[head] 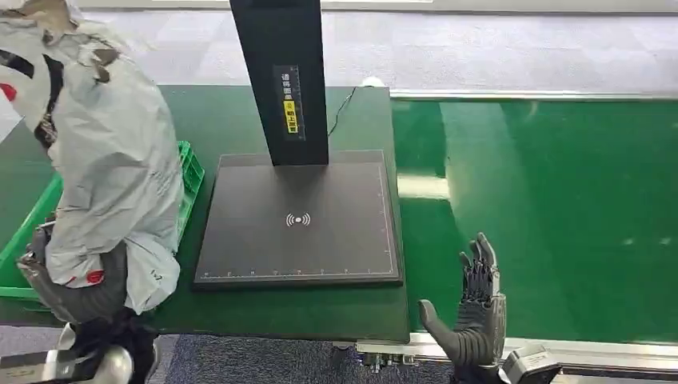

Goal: Moved the parcel from conveyor to table for the left to box.

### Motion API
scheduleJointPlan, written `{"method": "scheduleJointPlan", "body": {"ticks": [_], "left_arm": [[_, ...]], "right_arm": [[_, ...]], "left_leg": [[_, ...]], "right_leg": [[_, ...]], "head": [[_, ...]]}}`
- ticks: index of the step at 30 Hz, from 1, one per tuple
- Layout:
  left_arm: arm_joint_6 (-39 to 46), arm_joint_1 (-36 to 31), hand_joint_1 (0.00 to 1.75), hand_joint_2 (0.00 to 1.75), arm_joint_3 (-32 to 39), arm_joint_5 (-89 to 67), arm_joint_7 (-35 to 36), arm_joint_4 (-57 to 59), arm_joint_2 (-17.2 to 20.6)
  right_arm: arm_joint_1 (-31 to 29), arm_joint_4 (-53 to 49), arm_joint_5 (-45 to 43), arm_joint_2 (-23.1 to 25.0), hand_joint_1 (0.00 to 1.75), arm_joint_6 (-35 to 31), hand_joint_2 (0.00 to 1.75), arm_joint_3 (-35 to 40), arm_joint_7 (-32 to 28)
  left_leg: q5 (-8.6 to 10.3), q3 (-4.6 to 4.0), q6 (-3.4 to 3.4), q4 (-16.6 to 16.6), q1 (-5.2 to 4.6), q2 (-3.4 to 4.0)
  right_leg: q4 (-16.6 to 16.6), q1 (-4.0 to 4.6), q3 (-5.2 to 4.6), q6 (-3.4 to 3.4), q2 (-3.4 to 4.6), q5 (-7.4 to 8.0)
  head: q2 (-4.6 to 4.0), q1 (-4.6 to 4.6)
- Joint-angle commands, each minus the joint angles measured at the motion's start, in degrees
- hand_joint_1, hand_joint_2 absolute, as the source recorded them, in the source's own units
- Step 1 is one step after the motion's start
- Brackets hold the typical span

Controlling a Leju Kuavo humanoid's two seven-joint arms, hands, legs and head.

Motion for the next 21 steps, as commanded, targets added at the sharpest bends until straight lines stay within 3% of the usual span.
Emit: {"method": "scheduleJointPlan", "body": {"ticks": [1, 7, 11, 13, 17, 21], "left_arm": [[-0.66, -1.01, 1.75, 1.75, 4.21, 3.32, 0.04, -7.26, 3.14], [-0.66, -1.01, 1.75, 1.75, 4.21, 3.32, 0.04, -7.26, 3.14], [1.28, -3.66, 1.75, 1.75, 9.75, 2.25, 0.04, -5.90, 4.51], [0.13, -7.19, 1.75, 1.75, 14.40, -0.15, 0.36, -1.18, 4.04], [-2.15, -17.13, 1.75, 1.75, 20.32, -9.72, 8.14, 9.89, 5.22], [-1.96, -20.59, 1.75, 1.75, 23.13, -13.77, 10.58, 15.90, 6.98]], "right_arm": [[-0.28, 0.60, -0.23, 0.65, 0.00, 0.17, 1.75, -2.57, 0.52], [-0.28, 0.60, -0.23, 0.65, 0.00, 0.17, 1.75, -2.57, 0.52], [0.23, 0.53, -0.45, 0.65, 0.00, 0.48, 1.75, -2.61, 0.46], [-0.09, 0.57, -0.42, 0.61, 0.00, 0.78, 1.75, -2.42, 0.55], [-0.50, 0.76, 0.05, 0.71, 0.00, 1.26, 1.75, -1.64, 1.02], [-1.16, 1.54, 0.30, 0.51, 0.00, 1.34, 1.75, -1.20, 0.98]], "left_leg": [[-0.02, 0.04, 0.00, 0.01, 0.02, 0.06], [-0.03, 0.15, 0.02, -0.03, 0.02, 0.03], [-0.01, 0.08, 0.00, 0.00, 0.03, 0.00], [0.01, 0.08, -0.01, -0.02, -0.01, -0.03], [0.11, 0.06, -0.02, -0.02, 0.01, -0.22], [0.13, 0.20, -0.02, -0.07, 0.02, -0.09]], "right_leg": [[-0.01, 0.03, 0.03, -0.01, -0.03, -0.01], [-0.06, 0.04, 0.15, -0.01, -0.12, -0.03], [-0.03, 0.05, 0.09, -0.02, -0.13, -0.02], [-0.01, 0.01, 0.07, -0.02, -0.10, -0.01], [0.01, 0.03, 0.08, -0.04, -0.35, 0.01], [-0.03, 0.04, 0.21, -0.05, -0.19, 0.05]], "head": [[0.00, -0.02], [0.00, -0.02], [0.00, 0.00], [0.00, 0.00], [0.00, -0.02], [0.00, -0.02]]}}
